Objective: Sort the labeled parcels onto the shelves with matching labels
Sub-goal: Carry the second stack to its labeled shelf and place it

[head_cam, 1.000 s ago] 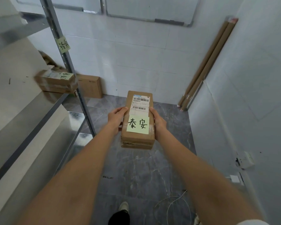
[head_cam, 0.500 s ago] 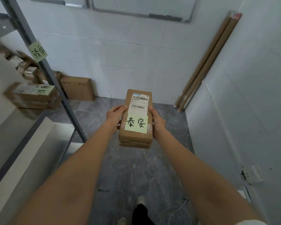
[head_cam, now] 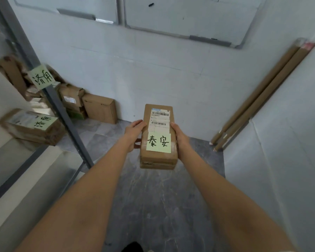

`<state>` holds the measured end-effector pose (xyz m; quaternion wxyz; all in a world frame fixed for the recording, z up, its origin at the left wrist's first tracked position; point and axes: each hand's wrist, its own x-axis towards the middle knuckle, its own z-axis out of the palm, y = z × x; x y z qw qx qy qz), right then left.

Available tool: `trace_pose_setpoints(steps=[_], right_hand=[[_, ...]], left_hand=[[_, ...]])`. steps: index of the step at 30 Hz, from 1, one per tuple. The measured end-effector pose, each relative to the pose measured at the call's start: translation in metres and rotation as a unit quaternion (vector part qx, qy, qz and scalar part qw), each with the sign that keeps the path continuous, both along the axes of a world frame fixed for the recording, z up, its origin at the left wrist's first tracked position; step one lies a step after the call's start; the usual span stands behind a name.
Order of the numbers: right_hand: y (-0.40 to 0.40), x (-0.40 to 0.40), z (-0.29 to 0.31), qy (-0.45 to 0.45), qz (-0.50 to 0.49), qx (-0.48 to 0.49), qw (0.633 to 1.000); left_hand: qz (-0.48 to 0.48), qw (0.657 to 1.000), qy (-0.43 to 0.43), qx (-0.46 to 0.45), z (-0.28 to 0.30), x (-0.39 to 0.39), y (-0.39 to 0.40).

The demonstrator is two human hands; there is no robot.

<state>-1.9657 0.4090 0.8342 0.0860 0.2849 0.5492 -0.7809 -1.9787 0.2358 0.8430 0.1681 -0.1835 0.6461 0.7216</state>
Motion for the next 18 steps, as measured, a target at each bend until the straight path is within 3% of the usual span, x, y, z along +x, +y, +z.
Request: trace_pose_setpoints(steps=[10, 18], right_hand=[[-0.041, -0.124, 0.000, 0.007, 0.113, 0.025, 0.993], [-0.100, -0.209, 0.012, 0.012, 0.214, 0.037, 0.976]], left_hand=[[0.009, 0.999, -0.041, 0.006, -0.004, -0.108, -0.056], [0.100, 0.994, -0.035, 0.010, 0.014, -0.145, -0.111]])
